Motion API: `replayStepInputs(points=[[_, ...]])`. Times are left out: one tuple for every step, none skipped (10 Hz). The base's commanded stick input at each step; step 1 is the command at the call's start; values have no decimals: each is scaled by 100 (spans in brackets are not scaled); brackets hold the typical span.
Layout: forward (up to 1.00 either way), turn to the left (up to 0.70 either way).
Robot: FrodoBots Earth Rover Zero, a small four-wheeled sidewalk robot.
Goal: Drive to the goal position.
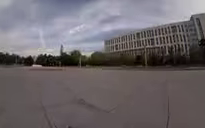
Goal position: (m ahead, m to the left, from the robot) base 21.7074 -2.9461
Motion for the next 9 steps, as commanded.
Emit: replayStepInputs(points=[[100,0],[100,0],[100,0],[100,0],[100,0],[100,0],[100,0],[100,0],[100,0]])
